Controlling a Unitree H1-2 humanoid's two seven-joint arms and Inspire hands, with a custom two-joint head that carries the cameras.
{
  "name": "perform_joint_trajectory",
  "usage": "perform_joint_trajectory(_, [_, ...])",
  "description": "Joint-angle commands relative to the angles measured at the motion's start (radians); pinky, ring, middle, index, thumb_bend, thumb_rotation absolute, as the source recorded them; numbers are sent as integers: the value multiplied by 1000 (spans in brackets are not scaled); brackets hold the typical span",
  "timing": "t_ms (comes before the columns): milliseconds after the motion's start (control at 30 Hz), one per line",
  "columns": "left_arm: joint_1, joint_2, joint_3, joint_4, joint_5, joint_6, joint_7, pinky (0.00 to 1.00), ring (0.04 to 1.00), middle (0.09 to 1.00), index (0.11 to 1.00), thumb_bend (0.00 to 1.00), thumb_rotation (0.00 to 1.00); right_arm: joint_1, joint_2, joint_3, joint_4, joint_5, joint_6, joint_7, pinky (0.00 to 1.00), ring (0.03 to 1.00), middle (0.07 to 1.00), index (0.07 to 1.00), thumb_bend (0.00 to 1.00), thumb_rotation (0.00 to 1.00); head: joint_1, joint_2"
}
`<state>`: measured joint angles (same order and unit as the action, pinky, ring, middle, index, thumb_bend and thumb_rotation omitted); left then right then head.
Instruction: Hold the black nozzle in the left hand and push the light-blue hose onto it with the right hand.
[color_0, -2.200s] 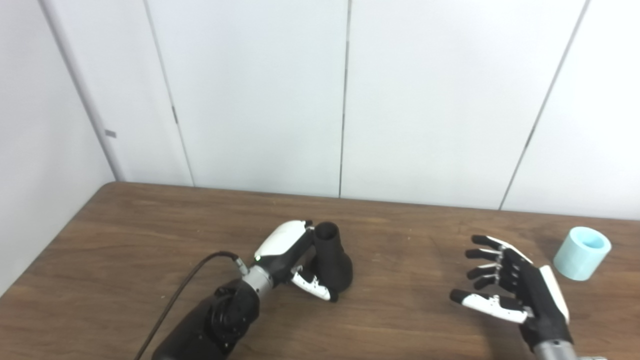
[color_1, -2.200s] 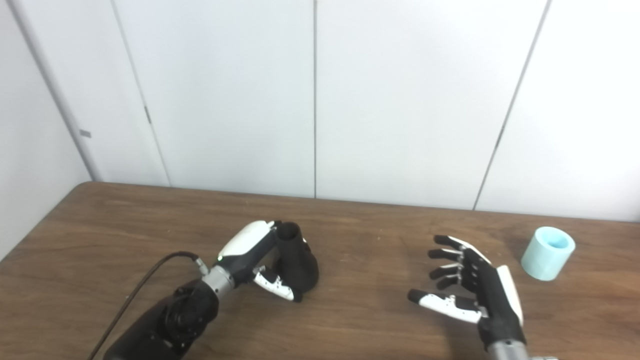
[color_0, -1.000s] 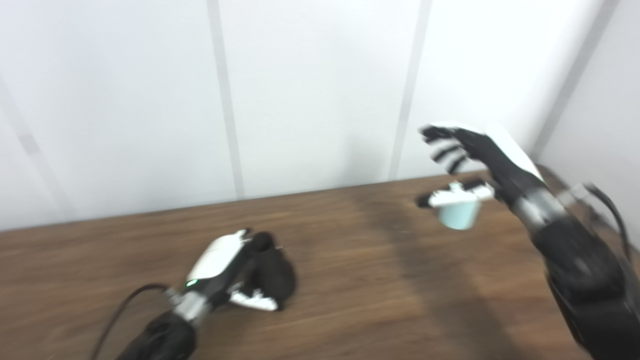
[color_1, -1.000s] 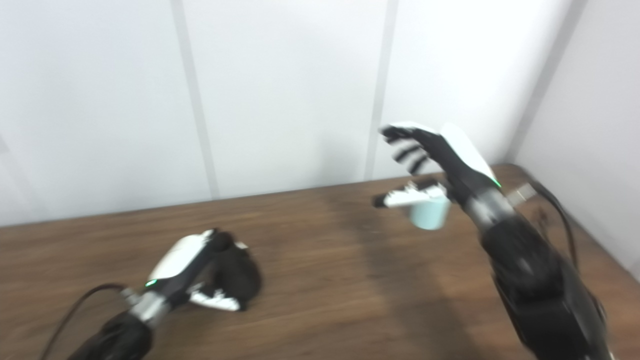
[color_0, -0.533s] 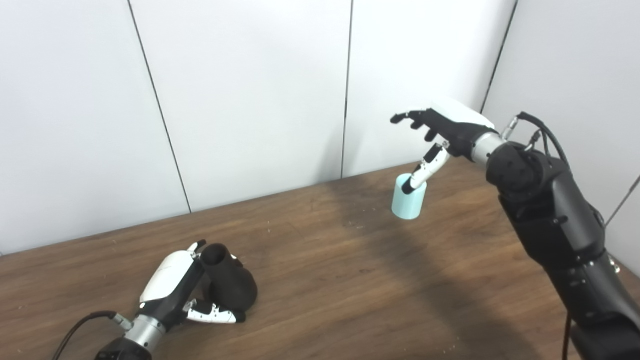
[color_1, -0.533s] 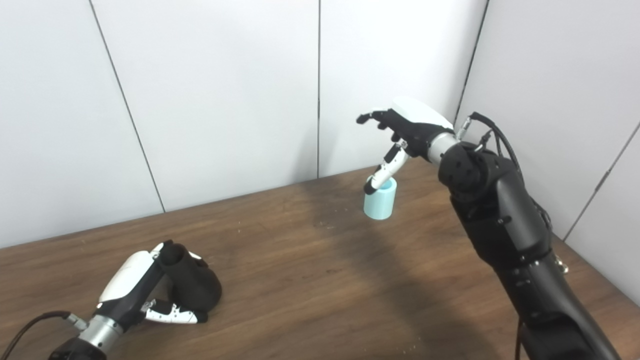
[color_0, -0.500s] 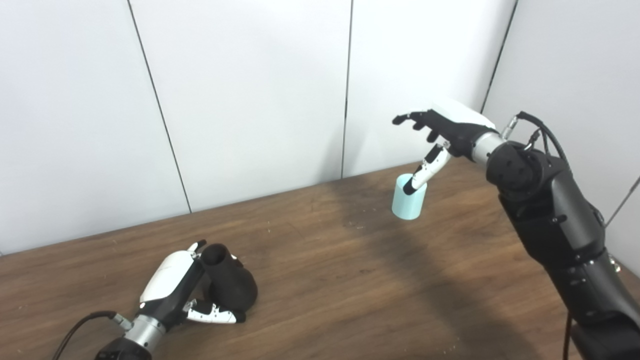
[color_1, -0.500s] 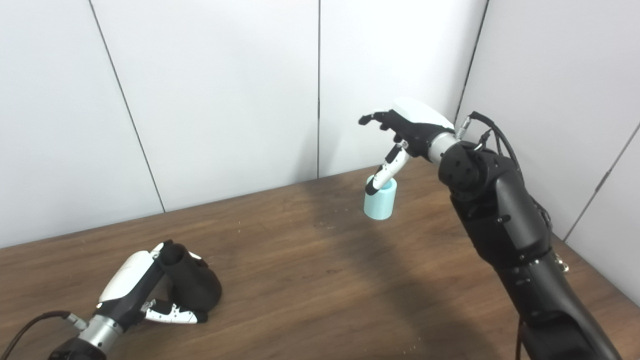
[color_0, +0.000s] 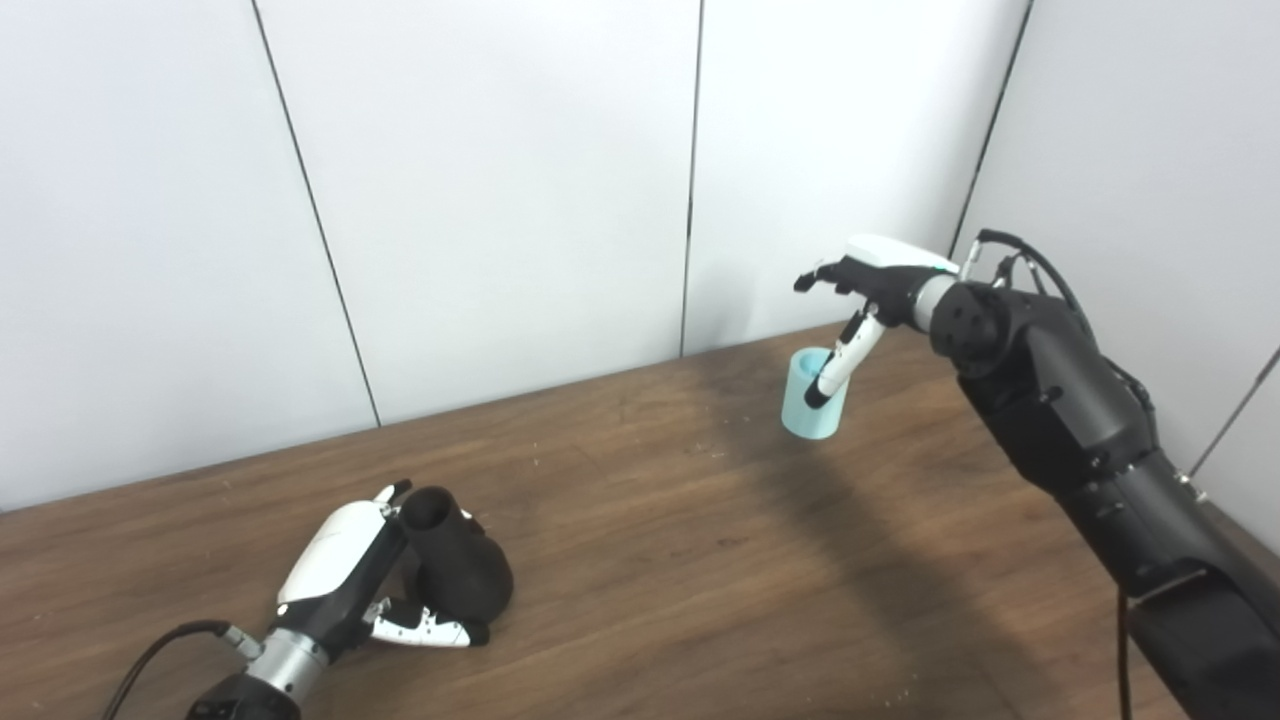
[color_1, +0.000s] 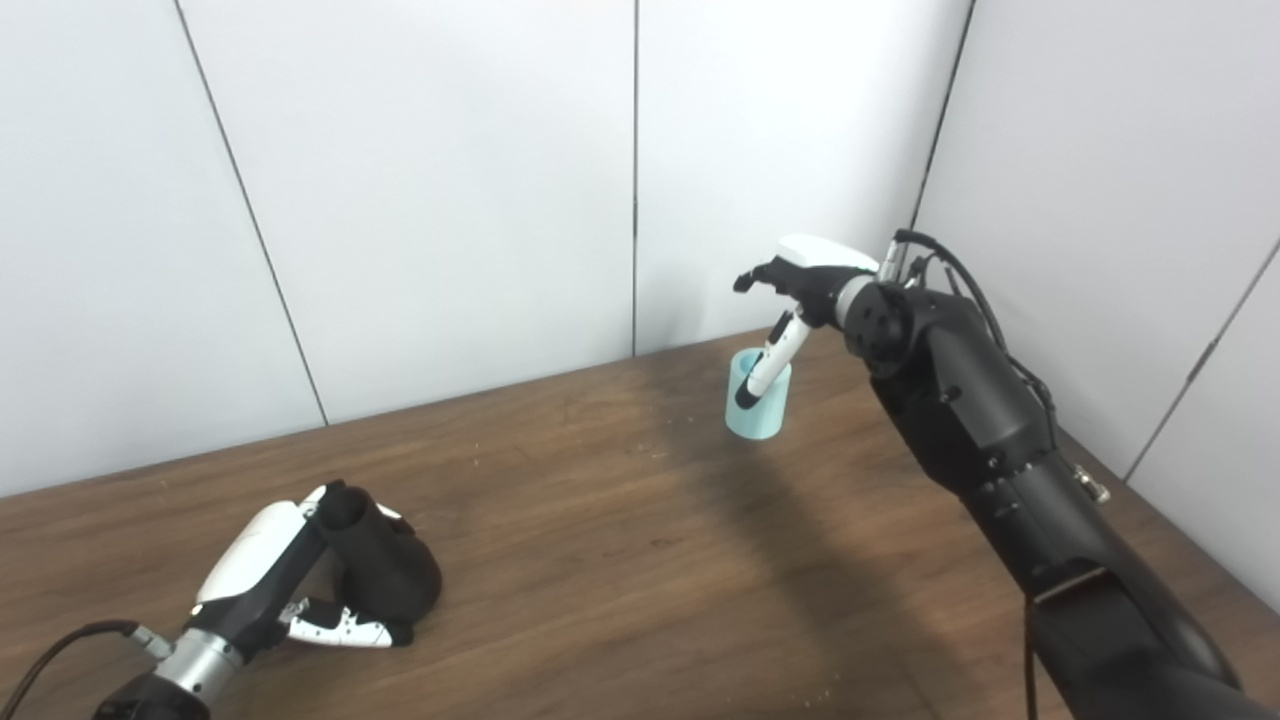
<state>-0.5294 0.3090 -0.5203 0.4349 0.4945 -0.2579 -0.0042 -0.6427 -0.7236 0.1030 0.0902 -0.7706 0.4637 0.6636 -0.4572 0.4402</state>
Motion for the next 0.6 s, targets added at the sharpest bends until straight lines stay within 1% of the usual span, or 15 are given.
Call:
perform_joint_trajectory(0, [83, 25, -63, 66, 78, 45, -103, 1000, 617, 479, 490, 525, 0, -70, -44, 2, 29, -9, -6, -41, 721, 911, 994, 886, 973, 214, 2, -1])
perform_joint_trajectory(100, [85, 28, -62, 60, 74, 45, -106, 1000, 617, 481, 489, 525, 0, -75, -40, 15, 60, -7, -5, -57, 727, 913, 996, 888, 969, 204, 6, 0])
perform_joint_trajectory(233, [84, 34, -56, 52, 66, 49, -112, 1000, 618, 487, 485, 525, 0, -87, -26, 34, 143, 0, -9, -100, 735, 919, 988, 890, 963, 198, 15, 4])
perform_joint_trajectory(367, [85, 35, -54, 49, 65, 51, -114, 1000, 619, 490, 483, 525, 0, -91, -27, 46, 166, 10, -8, -119, 734, 921, 982, 891, 961, 195, 15, 4])
perform_joint_trajectory(433, [91, 35, -54, 42, 65, 55, -112, 1000, 619, 493, 481, 525, 0, -97, -7, 48, 207, 15, -2, -140, 741, 926, 979, 892, 959, 193, 20, 5])
perform_joint_trajectory(567, [93, 33, -55, 41, 68, 60, -111, 1000, 623, 492, 482, 525, 0, -106, 13, 48, 264, 30, 1, -175, 765, 943, 973, 892, 955, 183, 20, 7])
